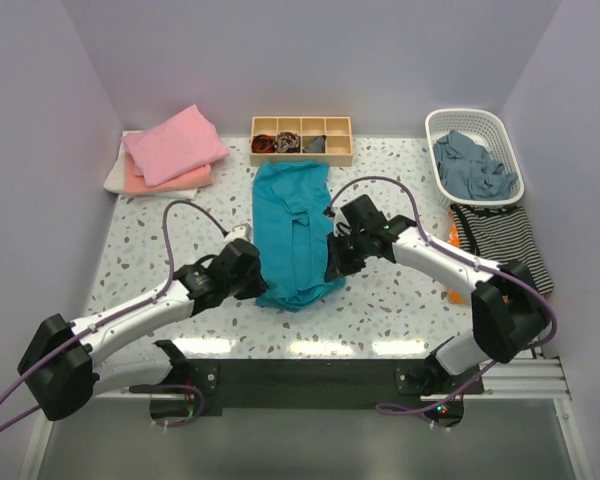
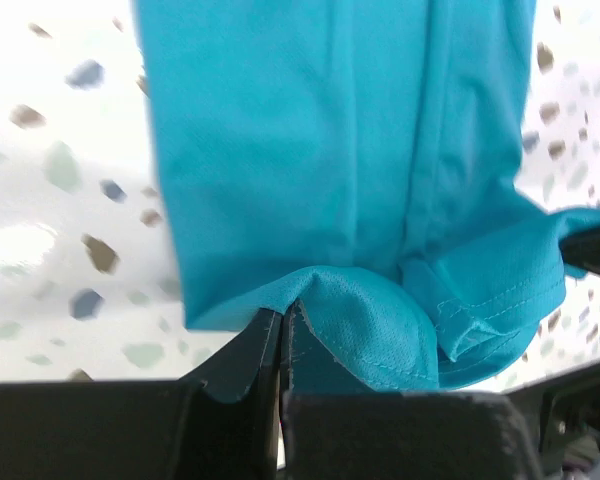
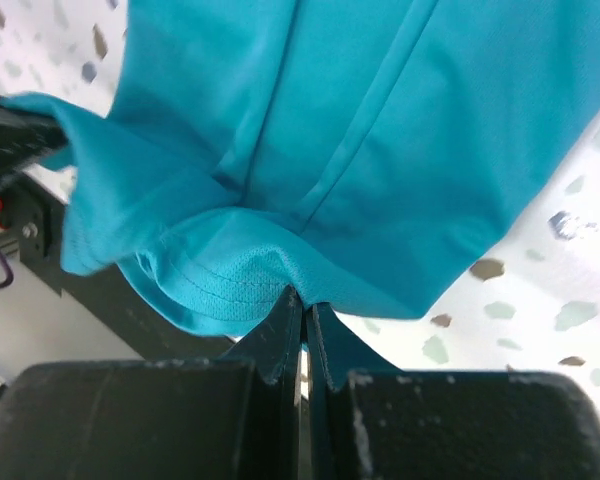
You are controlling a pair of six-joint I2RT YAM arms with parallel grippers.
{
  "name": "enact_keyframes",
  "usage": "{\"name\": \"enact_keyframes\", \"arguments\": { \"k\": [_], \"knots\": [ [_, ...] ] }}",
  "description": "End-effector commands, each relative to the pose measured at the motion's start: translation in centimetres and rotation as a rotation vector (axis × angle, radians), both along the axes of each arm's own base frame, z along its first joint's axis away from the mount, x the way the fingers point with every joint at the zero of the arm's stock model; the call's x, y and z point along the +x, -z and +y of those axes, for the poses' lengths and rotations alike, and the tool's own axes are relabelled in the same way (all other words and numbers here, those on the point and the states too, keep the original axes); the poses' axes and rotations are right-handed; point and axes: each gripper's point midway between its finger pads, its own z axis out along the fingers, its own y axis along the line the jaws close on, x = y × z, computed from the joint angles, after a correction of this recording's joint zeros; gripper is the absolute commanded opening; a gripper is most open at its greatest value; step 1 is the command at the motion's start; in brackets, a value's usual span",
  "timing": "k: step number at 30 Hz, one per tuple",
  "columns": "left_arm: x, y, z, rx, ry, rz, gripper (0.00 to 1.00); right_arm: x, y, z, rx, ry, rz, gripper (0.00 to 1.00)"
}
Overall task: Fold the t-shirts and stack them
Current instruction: Fold the tshirt
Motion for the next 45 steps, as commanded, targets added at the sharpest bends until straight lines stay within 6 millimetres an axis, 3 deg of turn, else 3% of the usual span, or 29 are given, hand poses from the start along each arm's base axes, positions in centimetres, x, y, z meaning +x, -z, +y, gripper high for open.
{"name": "enact_keyframes", "arguments": {
  "k": [1, 6, 12, 19, 21, 23, 25, 27, 29, 31, 33, 40, 45],
  "knots": [
    [4.8, -2.9, 0.8, -0.019, -0.038, -0.127, 0.00, 3.4, -0.4, -0.4, -0.075, -0.002, -0.076, 0.00],
    [8.4, -2.8, 0.7, 0.016, -0.037, -0.142, 0.01, 6.9, 0.5, -0.2, -0.103, 0.027, -0.077, 0.00],
    [11.4, -1.2, 0.1, 0.005, -0.012, -0.114, 0.00, 10.9, 0.8, 0.1, -0.072, 0.061, -0.067, 0.00],
    [14.2, 0.0, 1.8, 0.011, -0.051, -0.100, 0.00, 14.4, 3.3, -0.9, -0.077, 0.125, -0.009, 0.03],
    [15.2, -0.1, 2.1, 0.018, -0.052, -0.117, 0.15, 15.3, 3.2, -0.8, -0.070, 0.144, -0.014, 0.16],
    [16.3, -0.5, 2.5, 0.013, -0.063, -0.150, 0.42, 16.5, 2.7, -1.3, -0.083, 0.179, -0.062, 0.20],
    [17.5, -1.4, 3.3, 0.016, -0.089, -0.193, 0.53, 17.4, 1.4, -1.7, -0.090, 0.203, -0.120, 0.22],
    [18.7, -3.4, 3.4, -0.001, -0.108, -0.256, 0.60, 18.1, -1.2, -2.2, -0.086, 0.221, -0.206, 0.26],
    [19.2, -4.9, 3.7, 0.004, -0.110, -0.293, 0.62, 18.0, -3.7, -2.5, -0.071, 0.225, -0.271, 0.31],
    [19.4, -6.1, 3.3, -0.012, -0.089, -0.317, 0.63, 17.6, -4.9, -2.7, -0.059, 0.228, -0.293, 0.36],
    [18.6, -6.6, 2.2, -0.053, -0.023, -0.314, 0.63, 16.0, -5.6, -1.8, 0.007, 0.180, -0.255, 0.36],
    [14.1, -5.0, -1.0, -0.215, 0.172, -0.200, 0.58, 11.1, -4.0, 1.6, 0.159, 0.064, -0.090, 0.37],
    [12.3, -2.2, -1.8, -0.251, 0.225, -0.111, 0.54, 10.1, -2.5, 2.8, 0.156, 0.050, -0.033, 0.36]
  ]
}}
